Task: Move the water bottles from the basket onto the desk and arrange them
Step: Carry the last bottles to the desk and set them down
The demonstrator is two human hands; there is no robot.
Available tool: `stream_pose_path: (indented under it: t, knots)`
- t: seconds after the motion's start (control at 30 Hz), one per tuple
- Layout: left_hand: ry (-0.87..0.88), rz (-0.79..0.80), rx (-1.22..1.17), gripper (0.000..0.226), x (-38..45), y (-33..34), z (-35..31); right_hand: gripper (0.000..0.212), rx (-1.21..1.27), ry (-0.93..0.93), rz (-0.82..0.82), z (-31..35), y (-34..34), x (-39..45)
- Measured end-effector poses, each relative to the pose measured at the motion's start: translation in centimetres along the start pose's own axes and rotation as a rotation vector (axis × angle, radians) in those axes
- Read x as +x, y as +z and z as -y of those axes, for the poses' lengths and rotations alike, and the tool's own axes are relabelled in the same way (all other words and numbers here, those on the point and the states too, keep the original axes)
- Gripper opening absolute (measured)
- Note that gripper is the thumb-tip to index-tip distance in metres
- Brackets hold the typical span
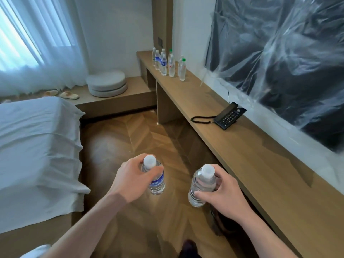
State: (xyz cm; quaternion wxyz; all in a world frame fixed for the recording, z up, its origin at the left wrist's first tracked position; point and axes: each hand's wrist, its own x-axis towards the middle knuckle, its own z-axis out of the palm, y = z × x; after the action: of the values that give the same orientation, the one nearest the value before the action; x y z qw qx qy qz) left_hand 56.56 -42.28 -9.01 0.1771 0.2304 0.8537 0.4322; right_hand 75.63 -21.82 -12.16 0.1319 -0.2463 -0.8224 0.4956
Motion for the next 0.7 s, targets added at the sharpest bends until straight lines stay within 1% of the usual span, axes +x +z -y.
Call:
stream_pose_path:
  t: [0.13, 0.27, 0.43, 0.53, 0.7]
  knots:
    - [-0.004, 0.024, -0.042, 0.019, 7.7, -1.2, 0.4, 0.055, 0.001, 0.011, -0.034, 0.3, 0.7, 7.1]
    - [-0.027, 0.012, -0.046, 0.022, 15.8, -1.3, 0.6, 0.057, -0.004, 0.019, -0.036, -0.1, 1.2, 15.4]
    - [-0.027, 0.042, -0.004, 0.023, 26.2, -2.6, 0.8, 0.058, 0.0, 0.036, 0.001, -0.8, 1.9, 27.4]
    - [-0.043, 0.01, -0.026, 0.024, 31.9, -4.1, 0.3, 0.058, 0.005, 0.03, 0.04, -0.1, 2.2, 33.9]
    - [-0.067, -0.047, -0.049, 0.021, 40.1, -5.6, 0.1, 0.054, -0.011, 0.028, 0.05, 1.5, 2.1, 43.8]
